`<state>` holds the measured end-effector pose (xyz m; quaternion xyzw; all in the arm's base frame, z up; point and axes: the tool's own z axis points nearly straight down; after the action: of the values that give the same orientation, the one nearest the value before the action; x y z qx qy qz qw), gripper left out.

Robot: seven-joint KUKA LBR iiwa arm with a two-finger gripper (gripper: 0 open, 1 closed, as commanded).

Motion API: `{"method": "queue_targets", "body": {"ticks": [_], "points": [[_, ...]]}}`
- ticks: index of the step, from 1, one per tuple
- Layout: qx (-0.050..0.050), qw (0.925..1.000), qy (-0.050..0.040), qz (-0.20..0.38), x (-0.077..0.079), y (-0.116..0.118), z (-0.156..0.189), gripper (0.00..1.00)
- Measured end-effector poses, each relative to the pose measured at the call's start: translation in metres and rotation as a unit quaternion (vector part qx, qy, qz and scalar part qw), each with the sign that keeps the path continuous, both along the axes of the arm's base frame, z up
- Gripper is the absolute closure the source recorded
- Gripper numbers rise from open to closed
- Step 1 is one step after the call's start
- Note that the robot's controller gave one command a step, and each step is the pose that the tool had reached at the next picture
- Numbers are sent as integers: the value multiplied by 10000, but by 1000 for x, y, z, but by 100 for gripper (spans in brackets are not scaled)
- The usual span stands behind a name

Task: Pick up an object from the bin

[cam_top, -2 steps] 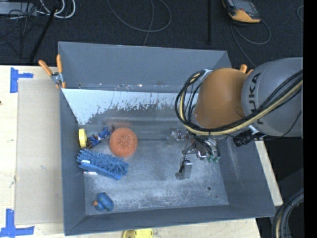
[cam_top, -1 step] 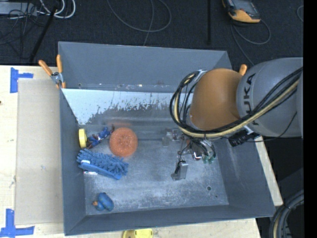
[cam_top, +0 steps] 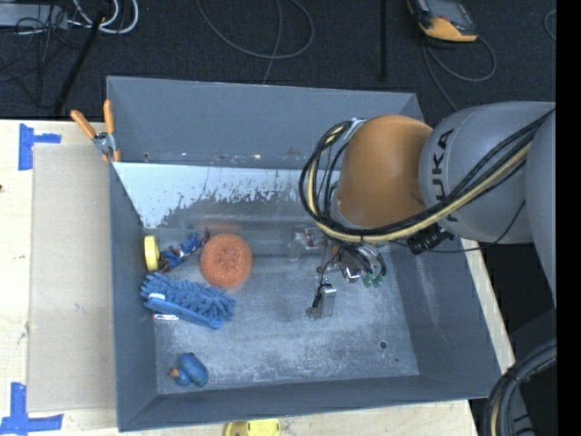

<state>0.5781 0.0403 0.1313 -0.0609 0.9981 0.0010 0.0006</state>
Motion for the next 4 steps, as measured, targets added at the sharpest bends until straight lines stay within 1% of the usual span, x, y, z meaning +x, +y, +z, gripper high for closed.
{"method": "queue_targets", "body": {"ticks": [1, 2, 3, 4], "points": [[-14, 9957, 14, 926, 12, 16, 18, 0], [-4, 9983, -31, 579, 26, 40, -3, 0], [-11, 9955, 21, 950, 21, 76, -13, 0], [-8, 9949, 1, 1009, 20, 84, -10, 0]]}}
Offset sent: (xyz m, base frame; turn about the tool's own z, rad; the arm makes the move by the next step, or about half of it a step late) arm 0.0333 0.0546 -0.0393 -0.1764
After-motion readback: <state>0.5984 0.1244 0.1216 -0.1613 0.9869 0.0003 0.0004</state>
